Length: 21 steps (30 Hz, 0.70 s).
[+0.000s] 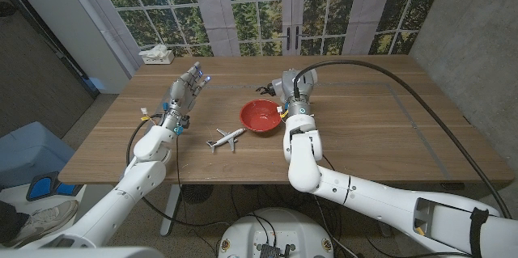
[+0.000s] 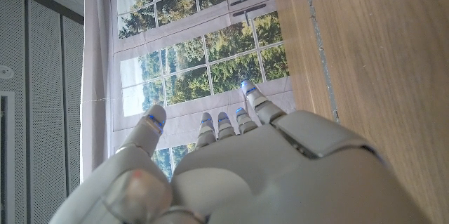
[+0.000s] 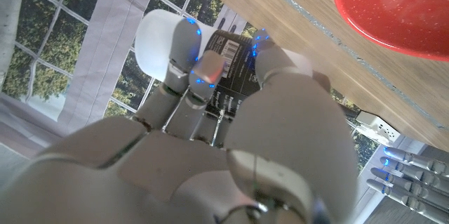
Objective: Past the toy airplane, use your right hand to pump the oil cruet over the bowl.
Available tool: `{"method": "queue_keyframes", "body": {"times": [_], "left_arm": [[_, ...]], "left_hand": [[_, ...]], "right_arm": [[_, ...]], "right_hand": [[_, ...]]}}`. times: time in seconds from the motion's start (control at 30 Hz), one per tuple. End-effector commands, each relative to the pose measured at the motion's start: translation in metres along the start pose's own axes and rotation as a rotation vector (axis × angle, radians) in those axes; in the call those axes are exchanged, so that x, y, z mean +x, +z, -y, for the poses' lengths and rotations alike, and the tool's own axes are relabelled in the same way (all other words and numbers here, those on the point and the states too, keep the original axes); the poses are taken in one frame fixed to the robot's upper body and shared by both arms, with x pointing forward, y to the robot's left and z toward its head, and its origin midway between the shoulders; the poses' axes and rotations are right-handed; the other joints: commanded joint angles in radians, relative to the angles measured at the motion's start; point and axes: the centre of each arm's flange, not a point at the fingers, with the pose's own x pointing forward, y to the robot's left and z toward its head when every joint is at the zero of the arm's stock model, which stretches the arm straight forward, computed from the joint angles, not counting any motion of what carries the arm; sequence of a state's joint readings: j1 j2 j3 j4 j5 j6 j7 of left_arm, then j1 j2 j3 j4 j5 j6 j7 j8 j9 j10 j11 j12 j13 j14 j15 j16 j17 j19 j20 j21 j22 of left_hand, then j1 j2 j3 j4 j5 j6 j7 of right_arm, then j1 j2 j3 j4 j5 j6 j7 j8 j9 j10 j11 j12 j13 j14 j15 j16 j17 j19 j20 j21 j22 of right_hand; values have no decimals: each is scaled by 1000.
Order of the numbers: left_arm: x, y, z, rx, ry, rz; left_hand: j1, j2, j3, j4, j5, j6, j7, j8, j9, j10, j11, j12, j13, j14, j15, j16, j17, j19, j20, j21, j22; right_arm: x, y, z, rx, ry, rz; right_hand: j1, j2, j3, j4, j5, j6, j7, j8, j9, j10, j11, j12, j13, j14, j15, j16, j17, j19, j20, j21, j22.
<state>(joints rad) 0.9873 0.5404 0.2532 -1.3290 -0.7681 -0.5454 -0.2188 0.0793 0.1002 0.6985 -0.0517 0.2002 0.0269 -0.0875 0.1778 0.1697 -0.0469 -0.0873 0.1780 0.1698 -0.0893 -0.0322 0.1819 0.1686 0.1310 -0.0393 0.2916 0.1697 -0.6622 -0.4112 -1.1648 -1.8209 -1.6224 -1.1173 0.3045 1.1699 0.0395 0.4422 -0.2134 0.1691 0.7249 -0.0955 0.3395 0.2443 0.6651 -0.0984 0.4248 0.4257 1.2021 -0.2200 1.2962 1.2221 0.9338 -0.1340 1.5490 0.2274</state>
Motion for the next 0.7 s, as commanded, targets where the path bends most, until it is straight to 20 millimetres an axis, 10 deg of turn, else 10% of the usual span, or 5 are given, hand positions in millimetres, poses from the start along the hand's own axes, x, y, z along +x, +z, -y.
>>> {"method": "queue_keyframes", "body": {"times": [0.03,0.7], "left_arm": [[-6,2,1,4,9,6],[-8,2,-2,1,18,11]], "left_hand": [[-8,52,0,-6,4,1,-6,3,2,0,-2,9,4,-2,-65,-4,2,7,-27,-4,4],[-8,54,0,-6,4,2,-4,3,2,0,-1,10,4,-2,-64,-4,3,10,-26,-11,4]], "right_arm": [[-1,2,-8,-68,-8,-4],[2,7,-7,-74,17,20]], "right_hand": [[45,106,63,55,5,2,-6,1,4,196,-23,-1,259,-8,2,5,2,-3,-84,-2,1],[8,102,56,66,6,64,8,17,5,254,-17,-29,228,-19,2,3,1,-11,-84,1,1]]}}
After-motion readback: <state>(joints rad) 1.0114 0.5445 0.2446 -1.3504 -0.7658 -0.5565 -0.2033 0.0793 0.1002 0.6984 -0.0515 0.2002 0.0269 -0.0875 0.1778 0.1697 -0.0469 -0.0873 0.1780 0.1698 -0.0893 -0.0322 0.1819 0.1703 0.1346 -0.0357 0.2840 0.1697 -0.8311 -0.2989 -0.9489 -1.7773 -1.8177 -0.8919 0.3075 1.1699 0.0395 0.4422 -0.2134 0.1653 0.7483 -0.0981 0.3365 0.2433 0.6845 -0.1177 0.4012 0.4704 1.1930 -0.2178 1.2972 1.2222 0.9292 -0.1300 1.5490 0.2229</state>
